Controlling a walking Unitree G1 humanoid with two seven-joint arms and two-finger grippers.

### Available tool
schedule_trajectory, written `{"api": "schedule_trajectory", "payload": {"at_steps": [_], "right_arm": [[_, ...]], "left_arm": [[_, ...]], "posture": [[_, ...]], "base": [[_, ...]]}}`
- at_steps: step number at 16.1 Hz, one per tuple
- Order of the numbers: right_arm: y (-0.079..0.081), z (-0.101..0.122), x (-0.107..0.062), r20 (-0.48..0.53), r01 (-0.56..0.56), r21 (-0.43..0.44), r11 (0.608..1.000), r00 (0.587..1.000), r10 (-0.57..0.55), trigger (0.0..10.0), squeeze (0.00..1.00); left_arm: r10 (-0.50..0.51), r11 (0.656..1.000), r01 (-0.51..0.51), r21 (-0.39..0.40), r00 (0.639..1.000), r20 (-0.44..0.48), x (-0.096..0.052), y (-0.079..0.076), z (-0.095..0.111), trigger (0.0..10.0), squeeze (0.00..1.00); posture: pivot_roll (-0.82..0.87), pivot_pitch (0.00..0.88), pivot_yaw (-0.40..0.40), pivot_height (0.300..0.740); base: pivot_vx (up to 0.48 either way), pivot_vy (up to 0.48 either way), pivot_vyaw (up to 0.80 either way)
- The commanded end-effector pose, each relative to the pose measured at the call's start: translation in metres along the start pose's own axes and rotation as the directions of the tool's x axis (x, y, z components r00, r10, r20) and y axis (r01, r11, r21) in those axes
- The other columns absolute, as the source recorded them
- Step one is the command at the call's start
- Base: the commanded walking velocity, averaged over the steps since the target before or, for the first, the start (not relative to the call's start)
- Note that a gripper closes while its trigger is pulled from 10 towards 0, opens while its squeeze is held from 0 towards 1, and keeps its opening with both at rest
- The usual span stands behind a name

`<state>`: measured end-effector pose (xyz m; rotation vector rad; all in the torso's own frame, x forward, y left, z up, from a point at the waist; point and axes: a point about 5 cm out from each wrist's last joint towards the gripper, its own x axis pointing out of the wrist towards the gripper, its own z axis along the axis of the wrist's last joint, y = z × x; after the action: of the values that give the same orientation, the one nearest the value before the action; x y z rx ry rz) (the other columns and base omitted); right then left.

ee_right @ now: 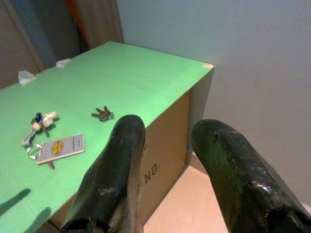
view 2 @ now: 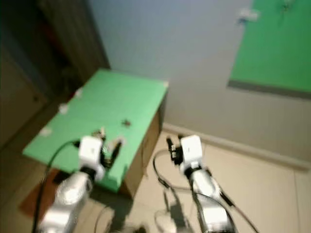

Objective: Hang keys on a hook

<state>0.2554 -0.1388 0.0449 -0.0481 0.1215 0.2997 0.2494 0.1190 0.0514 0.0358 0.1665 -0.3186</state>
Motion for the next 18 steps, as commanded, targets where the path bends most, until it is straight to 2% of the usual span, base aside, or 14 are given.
{"api": "schedule_trajectory", "payload": {"at_steps": [1,2,10,18], "right_arm": [[0.003,-0.003,0.001,-0.021,-0.003,0.008,1.000,1.000,0.003,10.0,0.00],[0.003,-0.002,0.001,-0.016,-0.003,0.011,1.000,1.000,0.003,10.0,0.00],[0.006,-0.004,0.001,-0.023,-0.023,0.015,1.000,0.999,0.023,10.0,0.00],[0.007,-0.005,0.000,-0.023,-0.040,0.006,0.999,0.999,0.040,10.0,0.00]], "left_arm": [[0.012,1.000,-0.012,0.021,1.000,0.005,0.002,0.002,0.004,10.0,0.00],[0.062,0.998,-0.062,-0.030,0.998,0.007,0.003,0.005,0.004,10.0,0.00],[0.213,0.975,-0.212,-0.063,0.977,0.006,0.008,0.021,0.008,10.0,0.00],[0.228,0.971,-0.227,-0.078,0.974,0.002,0.008,0.022,0.006,10.0,0.00]], "posture": [[-0.18,0.073,0.105,0.732],[-0.18,0.076,0.105,0.732],[-0.18,0.063,0.102,0.732],[-0.18,0.035,0.097,0.732]], "base": [[0.000,-0.469,0.00],[0.277,-0.390,0.00],[0.325,-0.349,0.00],[0.326,-0.349,0.00]]}}
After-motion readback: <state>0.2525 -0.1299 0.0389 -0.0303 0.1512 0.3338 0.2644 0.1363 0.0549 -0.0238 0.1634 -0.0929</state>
